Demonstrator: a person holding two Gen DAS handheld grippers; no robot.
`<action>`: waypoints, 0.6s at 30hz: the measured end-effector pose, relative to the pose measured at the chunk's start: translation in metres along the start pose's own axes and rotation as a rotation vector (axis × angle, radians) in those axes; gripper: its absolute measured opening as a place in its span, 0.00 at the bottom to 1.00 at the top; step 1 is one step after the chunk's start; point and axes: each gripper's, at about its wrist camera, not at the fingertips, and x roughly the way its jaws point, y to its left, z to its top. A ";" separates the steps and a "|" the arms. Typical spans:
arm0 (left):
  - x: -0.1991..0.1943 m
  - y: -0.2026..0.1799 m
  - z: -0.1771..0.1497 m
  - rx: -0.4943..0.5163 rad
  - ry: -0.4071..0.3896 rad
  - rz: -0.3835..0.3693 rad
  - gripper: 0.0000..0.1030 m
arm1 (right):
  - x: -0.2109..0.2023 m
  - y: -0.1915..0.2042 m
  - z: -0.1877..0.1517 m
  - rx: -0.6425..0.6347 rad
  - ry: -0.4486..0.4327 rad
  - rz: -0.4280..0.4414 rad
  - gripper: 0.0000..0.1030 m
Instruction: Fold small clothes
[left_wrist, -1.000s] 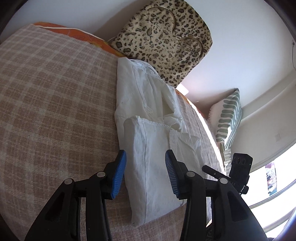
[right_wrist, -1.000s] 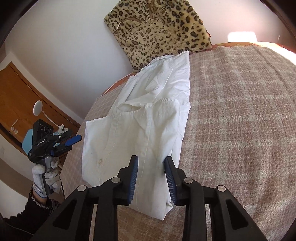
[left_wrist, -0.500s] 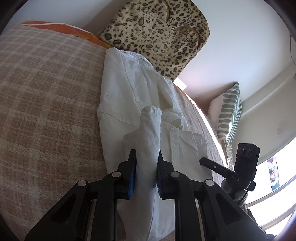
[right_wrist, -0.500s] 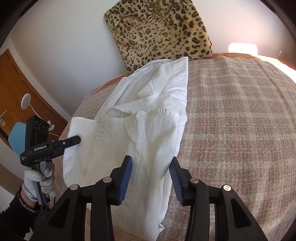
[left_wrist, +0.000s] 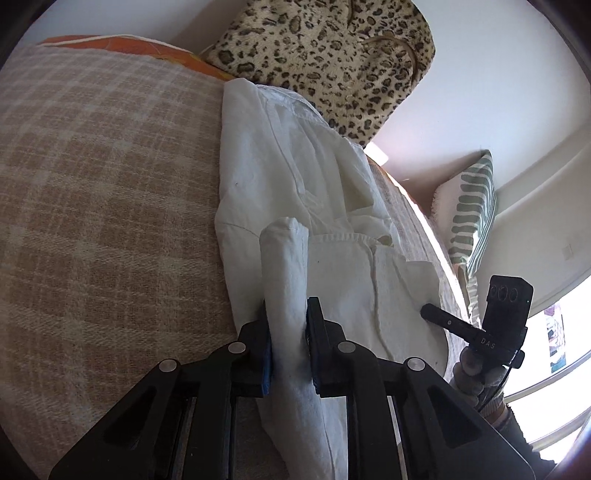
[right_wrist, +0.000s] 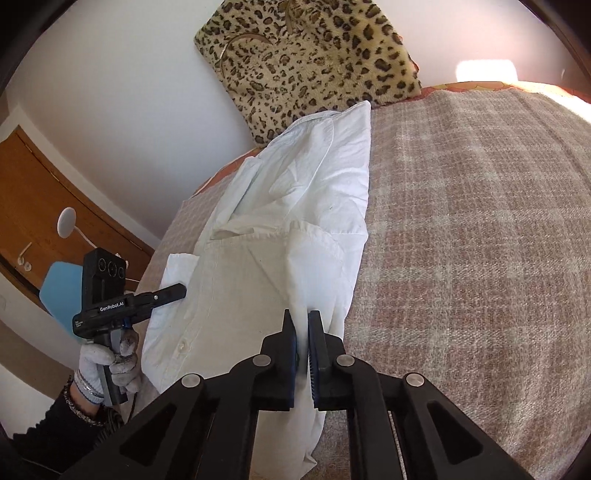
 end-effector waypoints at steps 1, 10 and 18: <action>-0.003 -0.002 0.001 0.013 -0.004 0.019 0.21 | 0.000 0.005 0.001 -0.039 0.007 -0.042 0.16; -0.058 -0.031 -0.015 0.126 -0.107 0.059 0.31 | -0.045 0.060 -0.007 -0.280 -0.118 -0.156 0.32; -0.013 -0.065 -0.066 0.282 0.078 0.052 0.31 | 0.007 0.097 -0.055 -0.519 0.094 -0.104 0.28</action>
